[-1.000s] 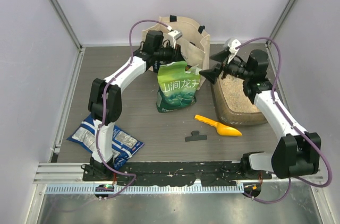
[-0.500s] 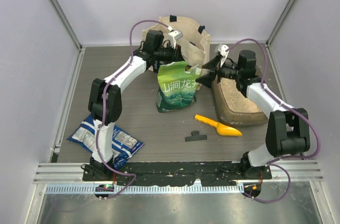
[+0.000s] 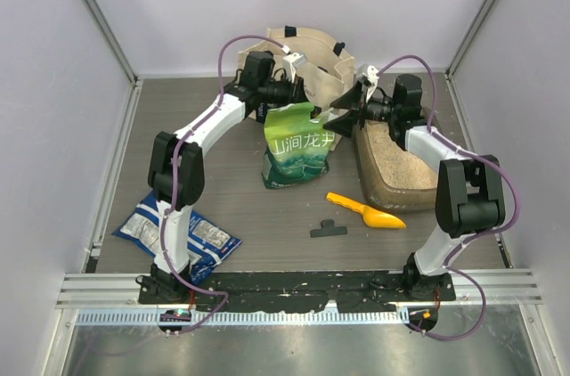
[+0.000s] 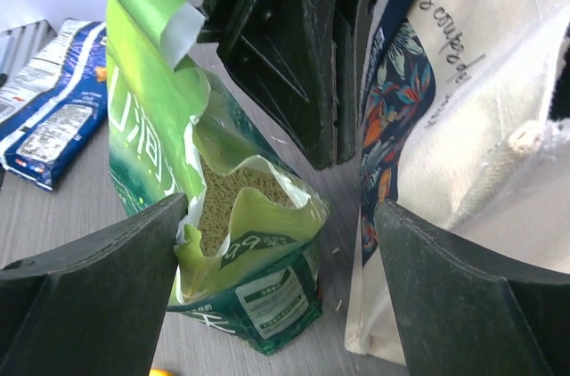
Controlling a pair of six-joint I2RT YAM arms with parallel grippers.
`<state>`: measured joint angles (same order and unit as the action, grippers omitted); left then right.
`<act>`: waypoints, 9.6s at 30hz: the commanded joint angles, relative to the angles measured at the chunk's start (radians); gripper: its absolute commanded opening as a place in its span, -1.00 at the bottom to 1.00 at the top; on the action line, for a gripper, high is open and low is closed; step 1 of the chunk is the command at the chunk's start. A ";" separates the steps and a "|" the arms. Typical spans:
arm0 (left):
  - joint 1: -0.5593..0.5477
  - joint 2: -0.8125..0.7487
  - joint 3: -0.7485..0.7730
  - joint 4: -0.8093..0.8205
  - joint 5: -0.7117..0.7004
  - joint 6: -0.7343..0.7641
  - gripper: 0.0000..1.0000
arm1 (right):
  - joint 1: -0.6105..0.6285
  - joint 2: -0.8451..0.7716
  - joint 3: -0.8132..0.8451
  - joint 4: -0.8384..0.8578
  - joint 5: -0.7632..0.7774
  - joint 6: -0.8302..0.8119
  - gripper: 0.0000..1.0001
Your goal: Fill the litter box with clean litter
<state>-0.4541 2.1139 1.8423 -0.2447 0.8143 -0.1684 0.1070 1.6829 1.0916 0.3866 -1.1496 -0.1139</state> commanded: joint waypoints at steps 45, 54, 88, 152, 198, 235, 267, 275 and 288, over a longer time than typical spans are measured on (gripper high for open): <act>-0.001 -0.048 0.008 -0.050 -0.010 0.029 -0.61 | 0.043 0.107 0.054 0.190 -0.160 0.275 -0.17; 0.031 -0.063 -0.002 -0.071 -0.038 0.055 -0.62 | 0.049 0.116 0.050 0.153 -0.165 0.278 -0.11; 0.143 -0.476 -0.393 -0.148 0.189 0.247 0.28 | 0.051 0.023 0.087 -0.238 -0.110 0.290 -0.97; 0.232 -0.135 -0.448 0.043 0.441 -0.956 -1.00 | -0.029 0.110 0.220 -0.569 -0.262 0.980 -0.97; -0.041 -0.221 -0.023 -0.611 0.043 1.107 0.27 | 0.008 0.161 0.257 -0.437 -0.266 1.143 -0.97; -0.078 -0.224 -0.183 -0.522 0.039 0.865 -0.55 | -0.035 0.162 0.281 -0.755 -0.283 1.027 -0.97; -0.024 -0.242 -0.272 -0.286 0.143 0.495 -1.00 | 0.171 -0.528 -0.005 -0.727 0.278 -0.777 0.37; -0.018 -0.235 -0.258 -0.309 0.178 0.474 -1.00 | 0.198 -0.445 -0.032 -0.710 0.208 -1.064 0.35; -0.003 -0.203 -0.181 -0.358 0.240 0.428 -1.00 | 0.201 -0.338 -0.032 -0.681 0.114 -1.195 0.33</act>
<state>-0.4717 1.9121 1.6135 -0.5495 0.9882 0.3061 0.3019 1.3182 1.0485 -0.3367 -0.9733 -1.2339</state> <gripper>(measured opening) 0.131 0.670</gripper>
